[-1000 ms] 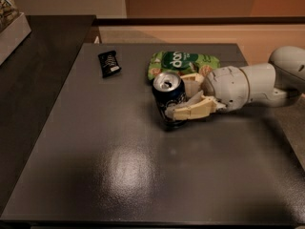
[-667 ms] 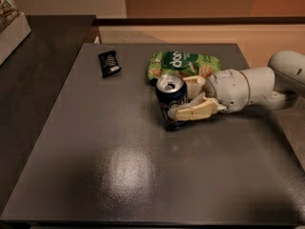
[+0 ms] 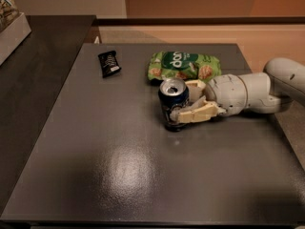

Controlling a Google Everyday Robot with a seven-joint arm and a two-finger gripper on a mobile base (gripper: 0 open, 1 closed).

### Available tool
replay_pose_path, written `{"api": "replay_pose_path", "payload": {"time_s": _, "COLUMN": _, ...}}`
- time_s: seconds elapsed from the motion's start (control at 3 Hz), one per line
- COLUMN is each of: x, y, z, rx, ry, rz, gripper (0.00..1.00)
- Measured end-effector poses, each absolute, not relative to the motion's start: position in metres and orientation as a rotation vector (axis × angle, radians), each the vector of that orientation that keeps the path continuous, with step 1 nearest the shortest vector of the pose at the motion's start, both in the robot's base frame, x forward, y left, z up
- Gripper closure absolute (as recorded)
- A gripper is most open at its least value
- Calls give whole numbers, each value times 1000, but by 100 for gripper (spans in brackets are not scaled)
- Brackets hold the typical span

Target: Place pepsi can upright

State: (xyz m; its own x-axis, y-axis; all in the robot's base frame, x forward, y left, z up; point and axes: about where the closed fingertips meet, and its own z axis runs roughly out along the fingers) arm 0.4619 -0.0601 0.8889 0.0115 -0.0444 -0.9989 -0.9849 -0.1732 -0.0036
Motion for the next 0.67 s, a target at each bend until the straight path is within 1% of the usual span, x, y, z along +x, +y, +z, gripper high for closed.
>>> {"api": "replay_pose_path", "payload": {"time_s": 0.33, "x": 462, "y": -58, "z": 890, "rx": -1376, "ry": 1149, "rz": 1309, "gripper": 12}}
{"api": "replay_pose_path", "payload": {"time_s": 0.67, "x": 462, "y": -56, "z": 890, "rx": -1379, "ry": 1147, "rz": 1309, "gripper": 0}}
